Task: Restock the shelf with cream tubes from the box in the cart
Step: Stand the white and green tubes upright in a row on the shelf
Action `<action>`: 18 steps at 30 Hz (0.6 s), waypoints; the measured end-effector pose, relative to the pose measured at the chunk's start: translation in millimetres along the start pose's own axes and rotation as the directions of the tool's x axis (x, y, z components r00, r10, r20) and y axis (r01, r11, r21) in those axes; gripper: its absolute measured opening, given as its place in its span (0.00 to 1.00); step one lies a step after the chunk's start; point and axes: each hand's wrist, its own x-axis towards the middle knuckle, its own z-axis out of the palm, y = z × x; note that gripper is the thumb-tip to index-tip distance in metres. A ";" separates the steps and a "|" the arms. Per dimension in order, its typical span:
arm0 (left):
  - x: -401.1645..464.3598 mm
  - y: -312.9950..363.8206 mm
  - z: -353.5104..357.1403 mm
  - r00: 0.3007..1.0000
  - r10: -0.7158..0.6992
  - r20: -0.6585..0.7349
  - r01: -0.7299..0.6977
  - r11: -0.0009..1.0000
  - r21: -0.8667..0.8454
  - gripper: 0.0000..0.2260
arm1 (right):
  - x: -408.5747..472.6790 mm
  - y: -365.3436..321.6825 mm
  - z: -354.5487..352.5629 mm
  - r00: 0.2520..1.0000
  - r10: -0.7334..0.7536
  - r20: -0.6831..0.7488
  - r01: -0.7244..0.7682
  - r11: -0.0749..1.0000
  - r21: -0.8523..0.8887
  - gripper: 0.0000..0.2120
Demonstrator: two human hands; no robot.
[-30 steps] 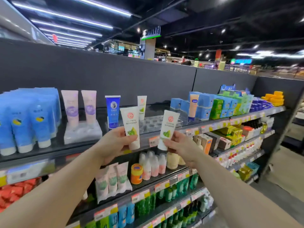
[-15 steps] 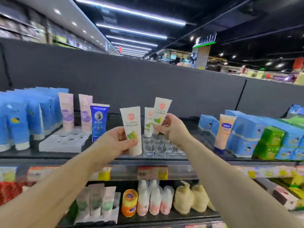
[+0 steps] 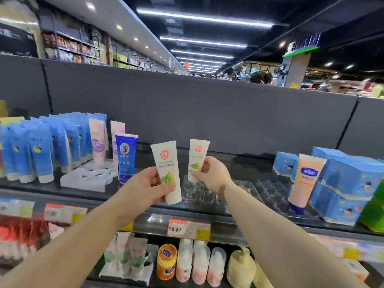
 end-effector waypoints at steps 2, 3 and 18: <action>-0.5 -1.1 1.4 1.000 -0.002 0.012 0.002 1.000 -0.008 0.13 | 0.8 -3.9 1.2 1.000 -0.007 -0.004 0.007 1.000 -0.017 0.13; -1.0 -1.4 1.6 1.000 -0.004 0.021 0.004 1.000 -0.005 0.13 | 1.5 -5.1 3.1 1.000 -0.011 -0.007 0.010 1.000 -0.026 0.13; 14.5 -8.4 -7.1 0.997 -0.032 0.065 0.032 0.999 0.008 0.13 | 13.4 -2.3 17.2 0.994 0.083 0.064 -0.065 0.966 -0.250 0.17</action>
